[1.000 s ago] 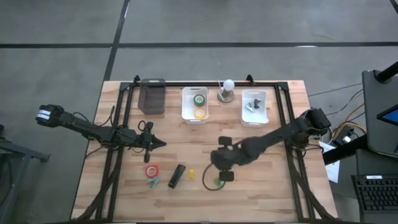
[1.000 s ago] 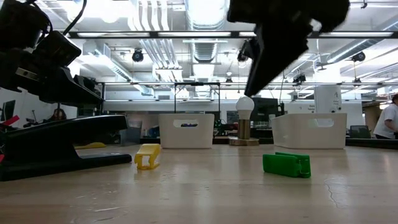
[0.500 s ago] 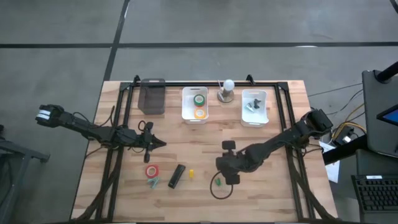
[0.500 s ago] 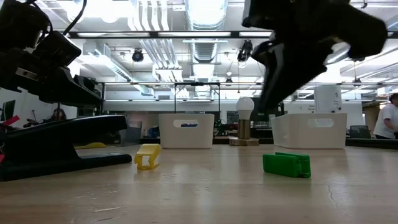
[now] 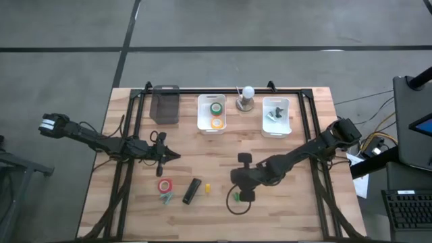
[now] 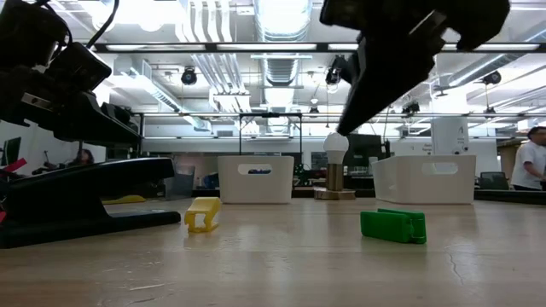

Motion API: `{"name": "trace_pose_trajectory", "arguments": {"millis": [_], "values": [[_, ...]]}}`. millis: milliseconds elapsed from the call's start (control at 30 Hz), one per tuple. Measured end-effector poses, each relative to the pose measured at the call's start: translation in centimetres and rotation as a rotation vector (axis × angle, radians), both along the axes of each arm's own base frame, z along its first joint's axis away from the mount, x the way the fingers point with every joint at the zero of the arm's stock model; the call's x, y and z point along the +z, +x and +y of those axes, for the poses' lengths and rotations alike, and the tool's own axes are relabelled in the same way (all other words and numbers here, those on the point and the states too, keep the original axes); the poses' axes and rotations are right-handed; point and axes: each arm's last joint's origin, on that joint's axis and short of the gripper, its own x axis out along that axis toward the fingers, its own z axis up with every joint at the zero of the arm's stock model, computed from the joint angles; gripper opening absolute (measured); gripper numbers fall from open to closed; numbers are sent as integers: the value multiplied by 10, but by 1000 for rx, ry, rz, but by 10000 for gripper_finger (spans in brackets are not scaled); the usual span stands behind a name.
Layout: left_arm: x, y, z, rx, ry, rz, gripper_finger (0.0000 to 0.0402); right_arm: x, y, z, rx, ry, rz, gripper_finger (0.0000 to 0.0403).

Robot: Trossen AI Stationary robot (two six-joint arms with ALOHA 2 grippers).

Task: Pick and place Stapler, Stapler remover, tape
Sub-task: Put the green stapler into the black bin

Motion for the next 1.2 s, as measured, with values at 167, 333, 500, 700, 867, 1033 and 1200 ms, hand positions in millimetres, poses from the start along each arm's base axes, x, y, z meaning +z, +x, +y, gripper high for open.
{"name": "trace_pose_trajectory", "arguments": {"millis": [167, 333, 500, 700, 867, 1033, 1200], "values": [[0, 0, 0, 0, 0, -1, 23, -4, -3, 4, -79, 213, 61, 8], [0, 0, 0, 0, 0, 0, 23, -4, -8, 14, -46, 356, 136, 22], [0, 0, 0, 0, 0, 0, 23, -10, -16, 25, 11, 340, 149, 82], [0, 0, 0, 0, 0, 0, 23, -22, -19, 32, -151, 304, 39, 175], [-1, 0, 0, 0, 1, 6, 23, -33, -14, 42, -282, 394, -6, 236], [-1, 0, 0, 0, 3, 15, 23, -47, -9, 48, -365, 437, 44, 268], [-2, -1, 0, 0, 5, 24, 23, -57, -3, 52, -387, 454, 87, 276]]}}
